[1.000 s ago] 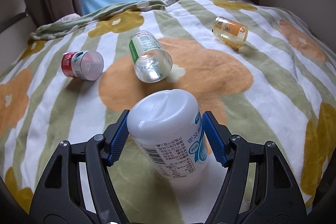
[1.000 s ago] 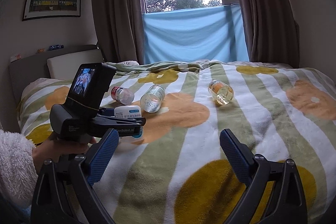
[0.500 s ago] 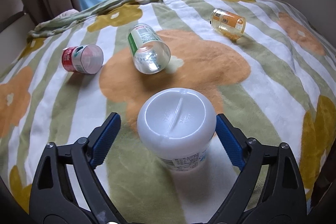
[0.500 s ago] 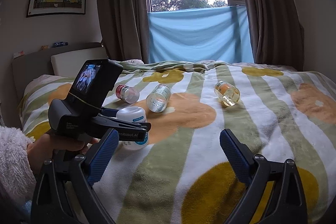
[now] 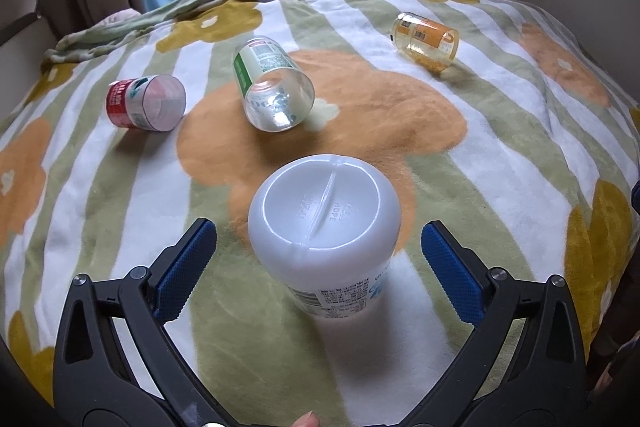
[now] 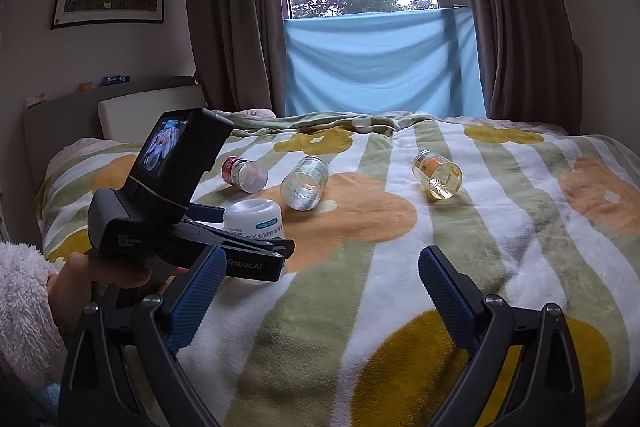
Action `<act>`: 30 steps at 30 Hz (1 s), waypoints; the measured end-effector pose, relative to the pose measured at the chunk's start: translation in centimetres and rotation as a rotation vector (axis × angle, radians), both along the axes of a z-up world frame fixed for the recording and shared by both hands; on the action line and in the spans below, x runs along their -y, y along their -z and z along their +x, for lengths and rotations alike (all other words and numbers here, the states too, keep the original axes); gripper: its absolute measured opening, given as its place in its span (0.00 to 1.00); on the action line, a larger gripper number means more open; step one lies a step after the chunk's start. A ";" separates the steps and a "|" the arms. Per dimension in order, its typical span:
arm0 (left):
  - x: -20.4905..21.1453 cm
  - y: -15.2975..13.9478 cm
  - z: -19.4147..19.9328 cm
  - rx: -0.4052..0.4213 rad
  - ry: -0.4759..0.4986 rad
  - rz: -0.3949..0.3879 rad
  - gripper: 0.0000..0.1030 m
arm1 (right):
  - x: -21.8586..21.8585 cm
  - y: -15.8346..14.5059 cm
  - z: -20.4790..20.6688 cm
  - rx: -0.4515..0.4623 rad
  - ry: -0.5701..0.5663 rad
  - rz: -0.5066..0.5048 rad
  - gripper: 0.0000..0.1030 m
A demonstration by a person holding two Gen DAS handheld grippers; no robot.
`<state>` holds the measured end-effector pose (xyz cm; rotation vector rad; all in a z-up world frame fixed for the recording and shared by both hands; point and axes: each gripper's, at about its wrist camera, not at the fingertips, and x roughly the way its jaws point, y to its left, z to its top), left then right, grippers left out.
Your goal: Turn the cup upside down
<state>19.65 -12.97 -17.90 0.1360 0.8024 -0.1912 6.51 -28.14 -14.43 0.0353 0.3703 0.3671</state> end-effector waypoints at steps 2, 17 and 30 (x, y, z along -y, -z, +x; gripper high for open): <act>-0.1 -0.1 -0.1 0.000 0.002 -0.010 0.99 | -0.1 0.0 0.1 -0.004 0.002 -0.003 0.94; -4.3 -7.5 -4.7 0.123 -0.008 -0.100 0.99 | -1.9 -3.8 -0.6 0.044 0.016 -0.037 0.94; -11.6 -17.4 -13.8 0.418 -0.088 -0.130 1.00 | -4.5 -14.0 -1.1 0.133 0.177 -0.035 0.93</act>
